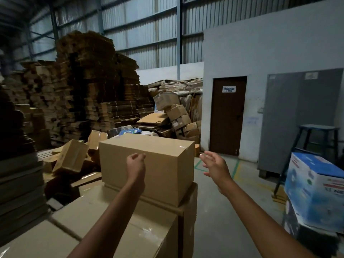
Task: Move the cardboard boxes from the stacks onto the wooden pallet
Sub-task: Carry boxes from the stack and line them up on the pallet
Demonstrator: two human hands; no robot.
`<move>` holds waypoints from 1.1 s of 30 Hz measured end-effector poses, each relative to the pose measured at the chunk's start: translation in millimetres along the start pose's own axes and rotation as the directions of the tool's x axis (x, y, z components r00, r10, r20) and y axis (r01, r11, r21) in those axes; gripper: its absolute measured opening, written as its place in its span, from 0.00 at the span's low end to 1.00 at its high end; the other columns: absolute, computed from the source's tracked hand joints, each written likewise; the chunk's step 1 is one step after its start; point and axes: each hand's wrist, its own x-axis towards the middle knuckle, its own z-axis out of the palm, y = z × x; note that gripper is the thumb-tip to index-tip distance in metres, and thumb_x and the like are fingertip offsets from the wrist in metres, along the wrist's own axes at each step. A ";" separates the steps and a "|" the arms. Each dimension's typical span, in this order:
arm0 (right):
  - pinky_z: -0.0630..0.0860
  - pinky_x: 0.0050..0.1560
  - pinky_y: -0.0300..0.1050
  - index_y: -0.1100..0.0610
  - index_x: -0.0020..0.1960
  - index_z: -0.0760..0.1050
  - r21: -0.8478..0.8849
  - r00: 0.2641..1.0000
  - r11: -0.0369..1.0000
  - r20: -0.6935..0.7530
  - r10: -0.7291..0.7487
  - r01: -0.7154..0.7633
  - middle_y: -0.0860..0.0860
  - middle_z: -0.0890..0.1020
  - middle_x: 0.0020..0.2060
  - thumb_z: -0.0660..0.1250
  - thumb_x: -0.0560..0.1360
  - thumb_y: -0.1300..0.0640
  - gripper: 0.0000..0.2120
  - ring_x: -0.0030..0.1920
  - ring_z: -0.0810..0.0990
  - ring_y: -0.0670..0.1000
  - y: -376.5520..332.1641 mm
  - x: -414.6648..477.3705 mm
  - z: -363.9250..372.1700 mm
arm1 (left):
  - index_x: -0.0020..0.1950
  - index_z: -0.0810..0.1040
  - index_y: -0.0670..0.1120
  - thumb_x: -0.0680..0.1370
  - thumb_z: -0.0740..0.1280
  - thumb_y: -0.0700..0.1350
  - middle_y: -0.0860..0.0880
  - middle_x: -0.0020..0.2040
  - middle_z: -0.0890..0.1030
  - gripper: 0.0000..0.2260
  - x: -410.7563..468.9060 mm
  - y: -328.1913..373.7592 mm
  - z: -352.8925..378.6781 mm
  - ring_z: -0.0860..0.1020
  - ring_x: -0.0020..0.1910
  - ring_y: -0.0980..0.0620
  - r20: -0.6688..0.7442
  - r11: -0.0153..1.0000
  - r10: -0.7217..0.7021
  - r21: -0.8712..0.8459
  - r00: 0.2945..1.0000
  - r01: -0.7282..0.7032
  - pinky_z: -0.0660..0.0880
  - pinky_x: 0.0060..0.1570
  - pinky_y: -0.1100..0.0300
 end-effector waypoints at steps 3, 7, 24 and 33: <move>0.79 0.52 0.48 0.54 0.72 0.71 0.025 0.999 0.999 -0.010 0.044 -0.044 0.54 0.77 0.66 0.65 0.81 0.47 0.22 0.62 0.78 0.55 10.7 55.8 6.3 | 0.64 0.69 0.43 0.82 0.63 0.43 0.44 0.57 0.74 0.11 37.9 -10.6 27.9 0.71 0.56 0.47 -0.036 0.994 -0.095 -0.057 0.995 0.093 0.71 0.60 0.47; 0.79 0.53 0.50 0.54 0.73 0.70 0.020 0.996 0.996 0.033 0.082 -0.083 0.55 0.76 0.68 0.66 0.81 0.46 0.23 0.63 0.76 0.56 31.1 130.2 15.0 | 0.64 0.67 0.44 0.82 0.63 0.44 0.44 0.59 0.73 0.12 76.2 -32.9 59.4 0.71 0.57 0.47 -0.106 0.993 -0.106 -0.070 0.989 0.099 0.69 0.55 0.49; 0.75 0.61 0.56 0.56 0.69 0.71 0.079 0.925 0.941 0.227 0.306 -0.330 0.56 0.77 0.65 0.67 0.77 0.39 0.28 0.59 0.75 0.56 98.5 289.3 63.6 | 0.77 0.59 0.43 0.73 0.74 0.58 0.39 0.75 0.62 0.41 121.5 -115.4 142.5 0.65 0.71 0.36 -0.427 0.975 -0.217 -0.043 0.878 0.220 0.68 0.69 0.39; 0.55 0.72 0.73 0.57 0.77 0.65 -0.107 0.742 0.843 0.427 0.517 -0.527 0.60 0.69 0.74 0.66 0.79 0.40 0.33 0.74 0.65 0.65 61.6 232.9 63.2 | 0.69 0.67 0.46 0.76 0.69 0.57 0.39 0.61 0.77 0.27 115.5 -98.3 72.2 0.80 0.55 0.38 -0.243 0.964 -0.257 -0.133 0.935 0.231 0.82 0.42 0.46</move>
